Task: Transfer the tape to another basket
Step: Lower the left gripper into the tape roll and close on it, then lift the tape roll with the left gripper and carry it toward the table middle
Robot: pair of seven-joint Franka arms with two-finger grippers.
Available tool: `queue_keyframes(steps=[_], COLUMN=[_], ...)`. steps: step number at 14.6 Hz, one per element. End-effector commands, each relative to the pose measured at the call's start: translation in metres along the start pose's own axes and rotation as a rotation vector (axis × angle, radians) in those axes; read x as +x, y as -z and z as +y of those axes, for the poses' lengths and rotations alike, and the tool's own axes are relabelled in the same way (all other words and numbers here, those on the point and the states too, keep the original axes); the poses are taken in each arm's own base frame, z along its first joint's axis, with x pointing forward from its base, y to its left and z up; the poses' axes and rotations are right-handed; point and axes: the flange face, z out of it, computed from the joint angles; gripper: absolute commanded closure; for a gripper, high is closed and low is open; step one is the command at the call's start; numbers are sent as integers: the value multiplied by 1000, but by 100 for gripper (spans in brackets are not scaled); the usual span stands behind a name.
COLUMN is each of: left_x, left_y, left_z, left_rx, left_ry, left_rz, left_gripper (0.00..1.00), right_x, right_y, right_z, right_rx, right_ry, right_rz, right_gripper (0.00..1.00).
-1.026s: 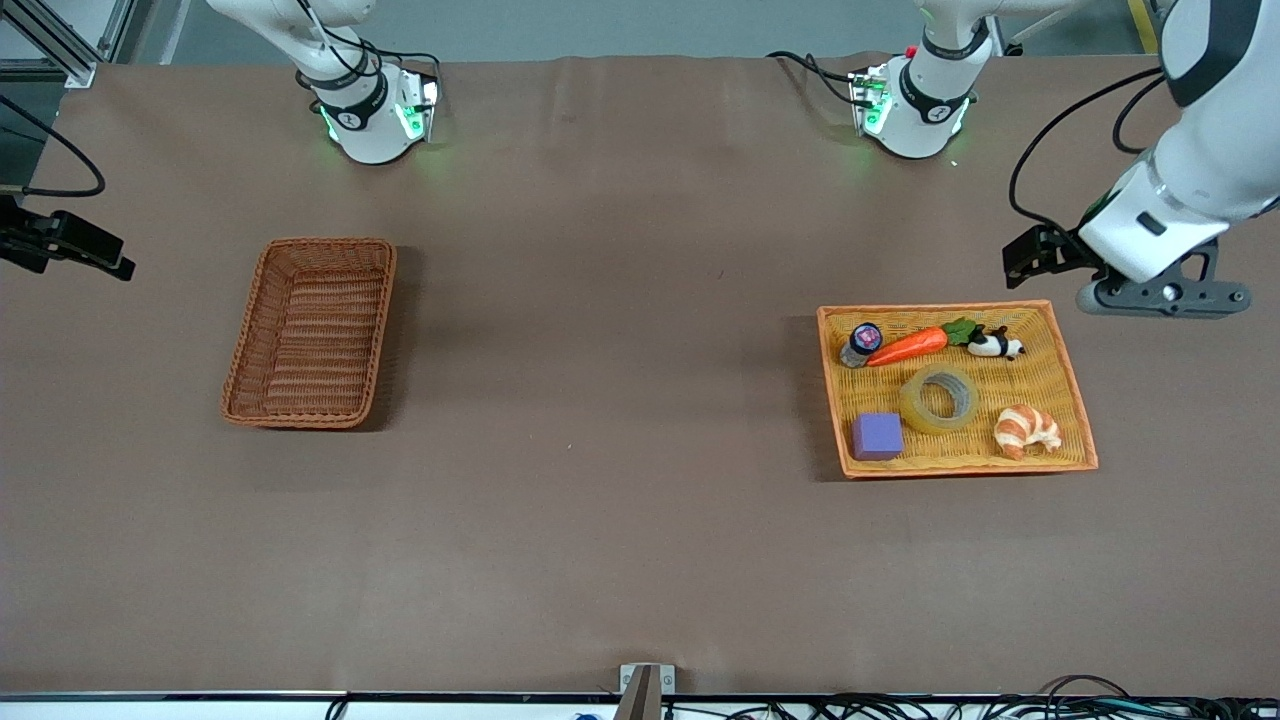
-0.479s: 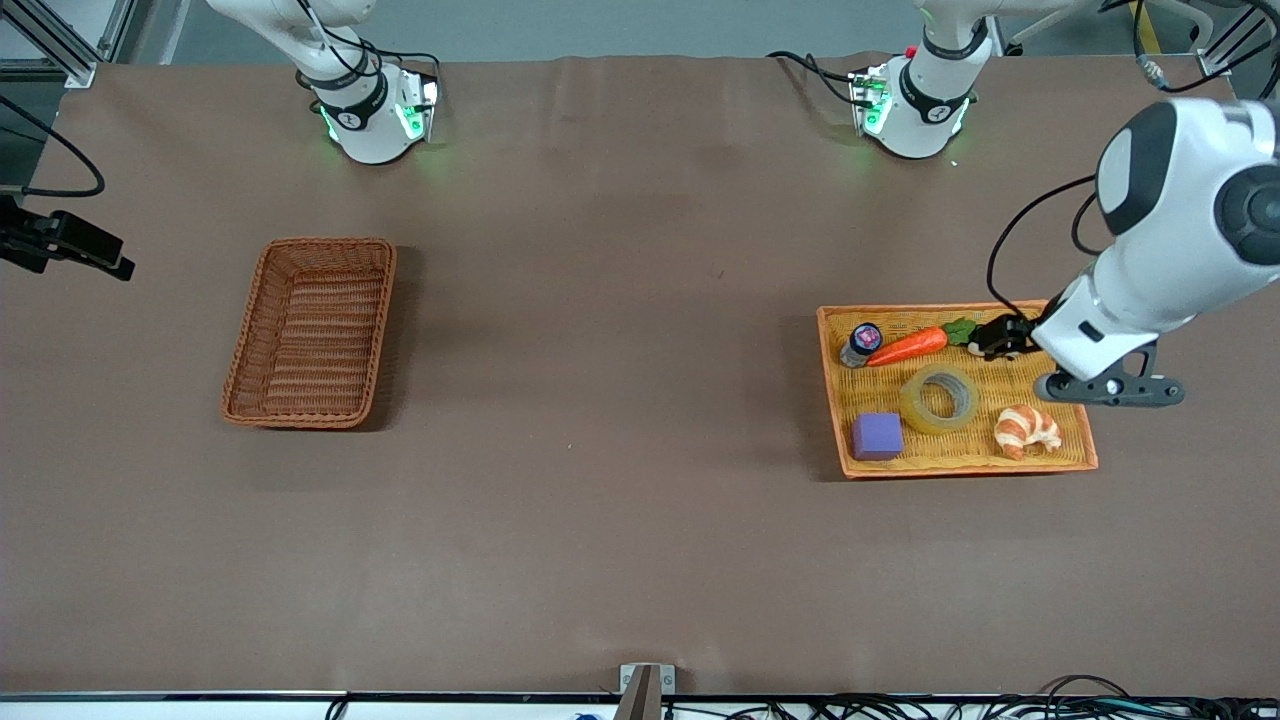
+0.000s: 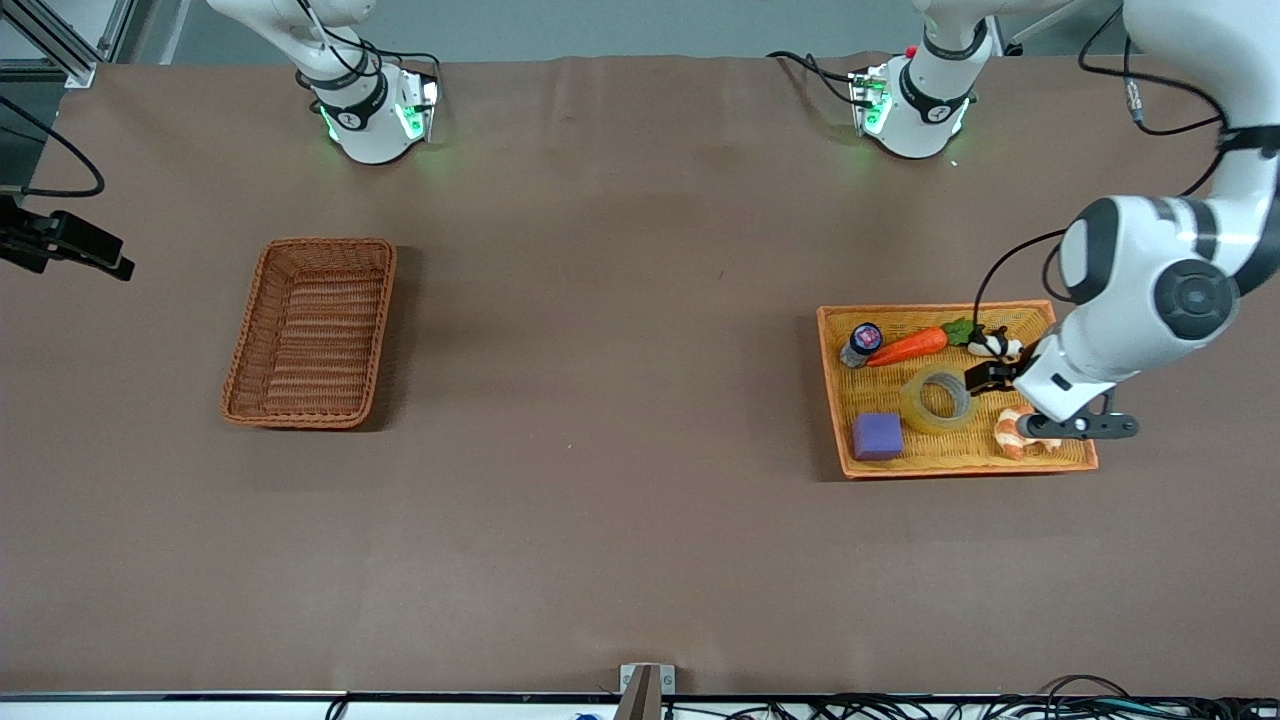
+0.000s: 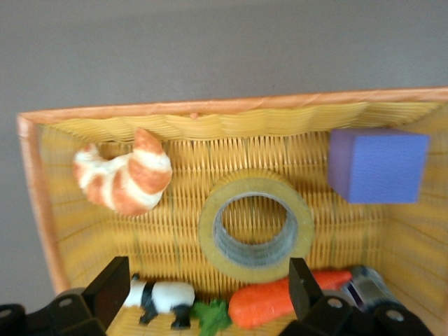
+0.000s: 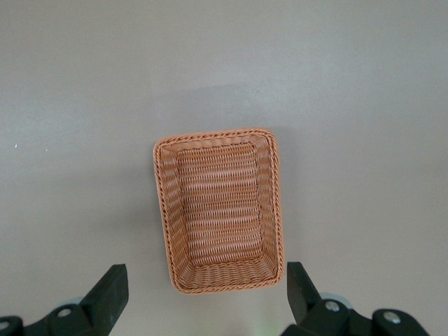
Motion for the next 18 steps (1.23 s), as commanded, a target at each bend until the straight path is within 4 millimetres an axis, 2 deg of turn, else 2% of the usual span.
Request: queue_keyframes(steps=[1,4,6,7,8,9,10,11,12,15,18], left_x=[-11,-12,-15,-15,-15,-15,-16,-17,-16,-14,-9], left_y=[-46,-92,-113,-119,-121,-119,-119,-118,-112,-90,-45], left_z=[-6,-3,-4,-8,-8,-11,-11,-11,-13,-12,-12], left_rx=[-7,-24,-31,-34,-35,-34,-34,-33,-31,-16,-6], left_ry=[16,29,35,42,43,47,48,46,48,25,35], left_rz=[-4,-3,8,12,12,14,14,11,14,10,60], left_gripper=[0,0,3,7,20,51,75,90,99,100,100], right_x=[-3,-3,-3,-3,-3,-3,-3,-3,-3,-3,-3], right_y=[1,1,1,1,1,1,1,1,1,1,0], right_z=[2,2,2,2,1,2,2,2,2,2,2], right_rx=[20,20,20,20,20,20,20,20,20,20,20], right_ry=[9,9,9,9,10,9,9,9,9,9,9], right_rz=[2,2,2,2,2,2,2,2,2,2,0], right_gripper=[0,0,0,0,0,0,0,0,0,0,0])
